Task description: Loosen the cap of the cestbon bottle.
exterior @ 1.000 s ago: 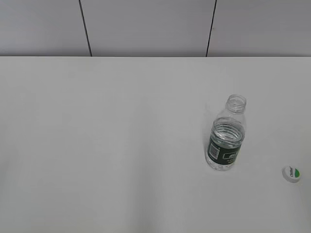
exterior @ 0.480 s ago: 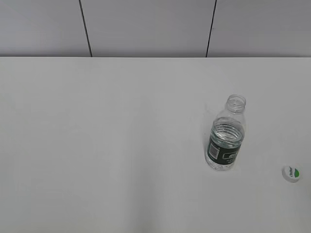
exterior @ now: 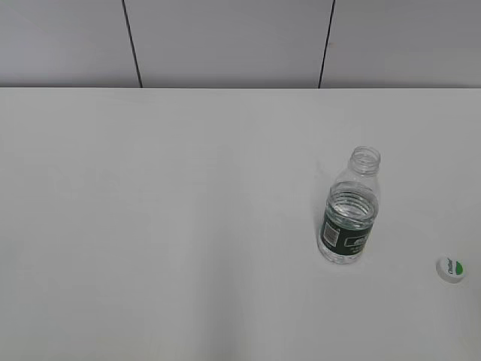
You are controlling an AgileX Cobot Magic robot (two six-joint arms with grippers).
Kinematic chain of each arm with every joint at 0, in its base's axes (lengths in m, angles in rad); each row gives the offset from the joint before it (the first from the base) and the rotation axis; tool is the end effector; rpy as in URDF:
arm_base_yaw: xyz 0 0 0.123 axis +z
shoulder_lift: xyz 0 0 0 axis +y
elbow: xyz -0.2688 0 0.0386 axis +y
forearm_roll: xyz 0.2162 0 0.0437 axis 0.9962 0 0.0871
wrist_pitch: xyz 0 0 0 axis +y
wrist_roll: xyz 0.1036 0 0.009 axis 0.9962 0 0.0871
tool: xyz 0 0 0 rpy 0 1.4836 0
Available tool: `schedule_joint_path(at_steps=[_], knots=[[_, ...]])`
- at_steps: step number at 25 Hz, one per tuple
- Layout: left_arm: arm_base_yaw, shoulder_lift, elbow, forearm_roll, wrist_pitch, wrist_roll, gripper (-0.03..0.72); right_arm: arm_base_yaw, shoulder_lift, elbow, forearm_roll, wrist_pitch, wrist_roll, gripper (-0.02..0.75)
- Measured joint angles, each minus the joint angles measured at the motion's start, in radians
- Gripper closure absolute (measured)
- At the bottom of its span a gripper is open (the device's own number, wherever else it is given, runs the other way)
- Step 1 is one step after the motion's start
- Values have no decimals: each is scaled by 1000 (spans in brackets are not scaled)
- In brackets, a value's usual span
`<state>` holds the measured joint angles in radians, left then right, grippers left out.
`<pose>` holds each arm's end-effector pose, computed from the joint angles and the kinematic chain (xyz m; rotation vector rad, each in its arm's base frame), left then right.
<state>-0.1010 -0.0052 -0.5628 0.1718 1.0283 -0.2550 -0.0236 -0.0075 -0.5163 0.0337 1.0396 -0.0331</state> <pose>-0.0126 0.0166 0.2764 -0.1600 1.9267 -0.0356 -0.0091 0.0032 0.2623 -0.0111 1.9989 0.0036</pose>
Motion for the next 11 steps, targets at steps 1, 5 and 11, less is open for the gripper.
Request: schedule_joint_path(at_steps=[1, 5, 11], knots=[[0, 0, 0, 0, 0, 0, 184, 0, 0, 0, 0, 0, 0, 211], [0, 0, 0, 0, 0, 0, 184, 0, 0, 0, 0, -1, 0, 211], [0, 0, 0, 0, 0, 0, 184, 0, 0, 0, 0, -1, 0, 211]])
